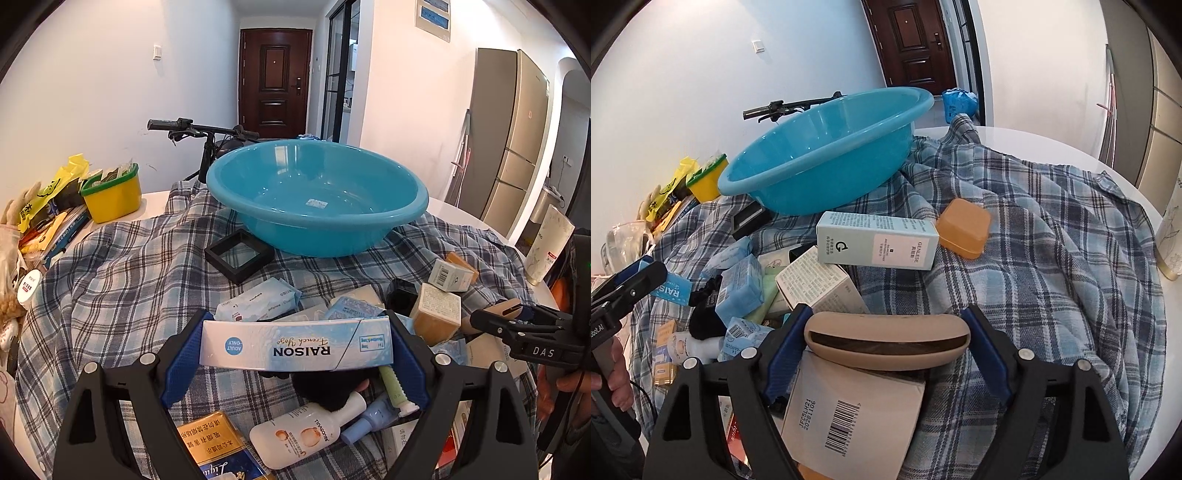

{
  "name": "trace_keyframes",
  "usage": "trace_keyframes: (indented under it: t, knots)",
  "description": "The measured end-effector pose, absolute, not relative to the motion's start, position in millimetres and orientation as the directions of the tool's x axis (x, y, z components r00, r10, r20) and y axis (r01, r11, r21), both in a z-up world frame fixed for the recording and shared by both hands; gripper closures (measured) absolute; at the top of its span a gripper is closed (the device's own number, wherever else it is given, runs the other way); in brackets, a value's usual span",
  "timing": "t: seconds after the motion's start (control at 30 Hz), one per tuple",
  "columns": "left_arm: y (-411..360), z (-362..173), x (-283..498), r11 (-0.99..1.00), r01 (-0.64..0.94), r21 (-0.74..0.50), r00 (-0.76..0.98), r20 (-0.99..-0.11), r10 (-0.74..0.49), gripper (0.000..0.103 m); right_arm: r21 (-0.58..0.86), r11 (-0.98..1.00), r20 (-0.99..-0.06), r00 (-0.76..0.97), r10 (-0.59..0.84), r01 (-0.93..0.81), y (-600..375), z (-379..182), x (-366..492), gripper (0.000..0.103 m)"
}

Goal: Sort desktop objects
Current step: 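Raise both held items up and over the turquoise basin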

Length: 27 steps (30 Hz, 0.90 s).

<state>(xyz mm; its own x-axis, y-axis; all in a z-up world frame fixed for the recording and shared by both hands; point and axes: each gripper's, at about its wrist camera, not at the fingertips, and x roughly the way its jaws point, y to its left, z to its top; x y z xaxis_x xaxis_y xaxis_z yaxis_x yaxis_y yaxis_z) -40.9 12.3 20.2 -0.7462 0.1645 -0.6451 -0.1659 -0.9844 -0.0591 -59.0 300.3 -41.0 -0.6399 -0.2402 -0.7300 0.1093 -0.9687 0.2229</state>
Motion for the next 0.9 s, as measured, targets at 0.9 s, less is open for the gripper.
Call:
trace_keyframes:
  t: [0.9]
  knots:
    - [12,21,-40,-0.987,-0.152,-0.049,-0.753,-0.641,0.147,0.012,0.069,-0.997,-0.652,-0.755,-0.068,0.031,314,-8,-41,0.022]
